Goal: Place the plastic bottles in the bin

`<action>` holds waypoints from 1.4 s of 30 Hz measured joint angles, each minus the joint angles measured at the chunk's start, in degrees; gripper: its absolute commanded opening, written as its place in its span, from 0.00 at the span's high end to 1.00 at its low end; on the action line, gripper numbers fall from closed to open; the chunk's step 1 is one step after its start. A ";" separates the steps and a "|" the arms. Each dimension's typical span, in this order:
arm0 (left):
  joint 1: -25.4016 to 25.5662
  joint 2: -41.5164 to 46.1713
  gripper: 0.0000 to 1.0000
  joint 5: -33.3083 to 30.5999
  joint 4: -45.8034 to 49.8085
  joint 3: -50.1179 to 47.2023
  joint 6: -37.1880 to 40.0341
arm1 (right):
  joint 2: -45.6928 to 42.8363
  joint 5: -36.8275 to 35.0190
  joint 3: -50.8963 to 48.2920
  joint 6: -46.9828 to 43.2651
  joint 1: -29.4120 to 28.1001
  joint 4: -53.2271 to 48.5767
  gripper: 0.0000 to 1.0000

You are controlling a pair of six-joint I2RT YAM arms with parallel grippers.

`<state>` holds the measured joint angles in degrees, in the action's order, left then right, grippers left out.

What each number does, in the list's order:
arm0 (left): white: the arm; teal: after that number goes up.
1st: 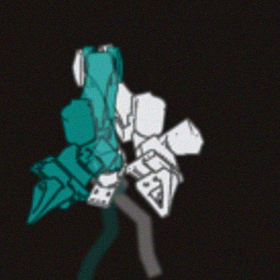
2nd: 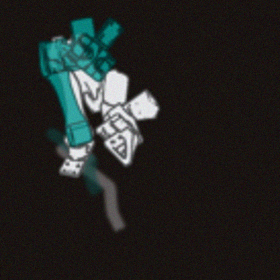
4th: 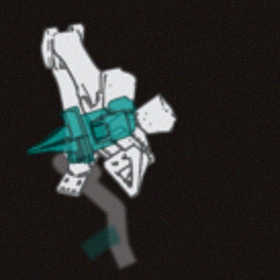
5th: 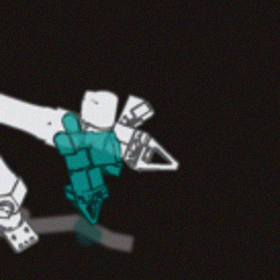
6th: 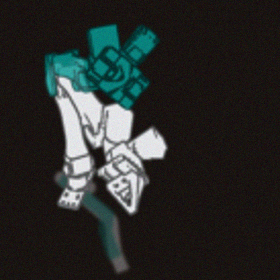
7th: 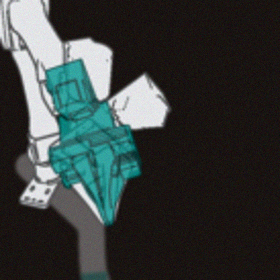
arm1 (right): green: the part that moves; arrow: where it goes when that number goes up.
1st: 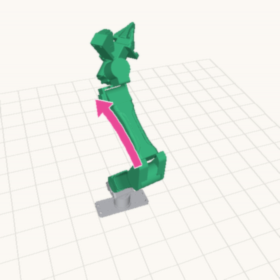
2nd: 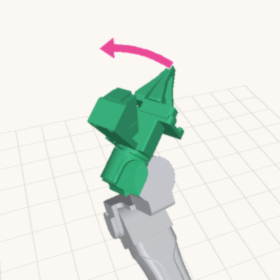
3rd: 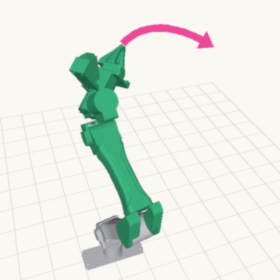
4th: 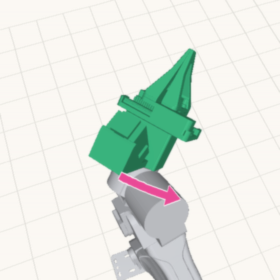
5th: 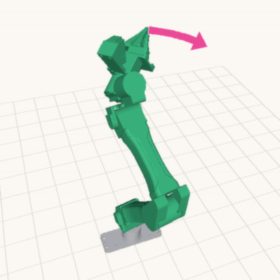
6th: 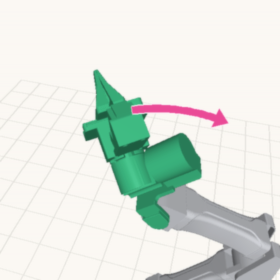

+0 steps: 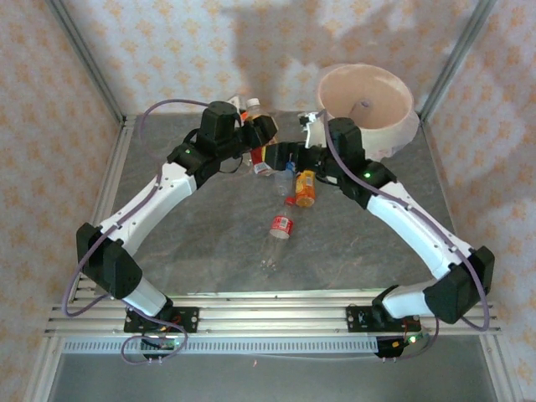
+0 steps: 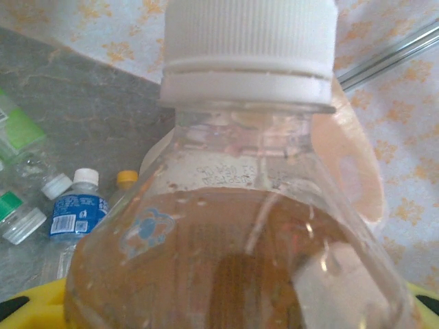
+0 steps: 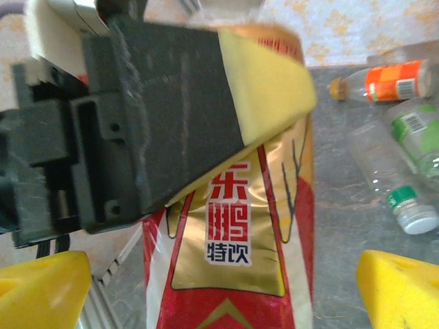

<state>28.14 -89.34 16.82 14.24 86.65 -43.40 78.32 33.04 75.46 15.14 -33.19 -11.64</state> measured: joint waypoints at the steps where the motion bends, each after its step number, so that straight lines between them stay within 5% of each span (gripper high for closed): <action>1: 0.00 0.11 0.48 0.33 -0.46 -0.22 0.00 | 0.76 0.11 0.00 0.35 -0.24 0.76 0.01; 16: 0.00 0.09 0.47 2.49 -2.89 -1.01 -0.24 | 2.51 5.33 -4.46 -1.73 -1.53 7.48 0.01; 20: 0.00 0.09 0.47 2.82 -3.48 -1.01 -0.46 | 2.54 5.60 -5.40 -2.43 -1.66 7.52 0.25; 27: -0.04 0.09 0.45 2.49 -4.72 -1.95 -0.63 | 2.60 3.06 -6.95 -0.11 -1.70 9.92 0.47; 31: 0.00 0.09 0.33 2.69 -4.74 -2.82 -0.81 | 2.16 2.29 -9.03 0.24 -2.03 11.52 0.52; 36: 0.00 0.09 0.05 3.80 -4.66 -2.80 -1.05 | 1.14 -0.76 -9.49 -0.68 -2.23 11.54 0.53; 42: 0.00 0.74 0.00 3.74 -4.70 -2.89 -1.57 | 0.28 -5.29 -9.33 -2.95 -2.12 9.07 0.54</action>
<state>28.14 -88.60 20.56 9.54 83.77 -44.97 78.61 27.75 66.13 12.19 -35.31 -2.57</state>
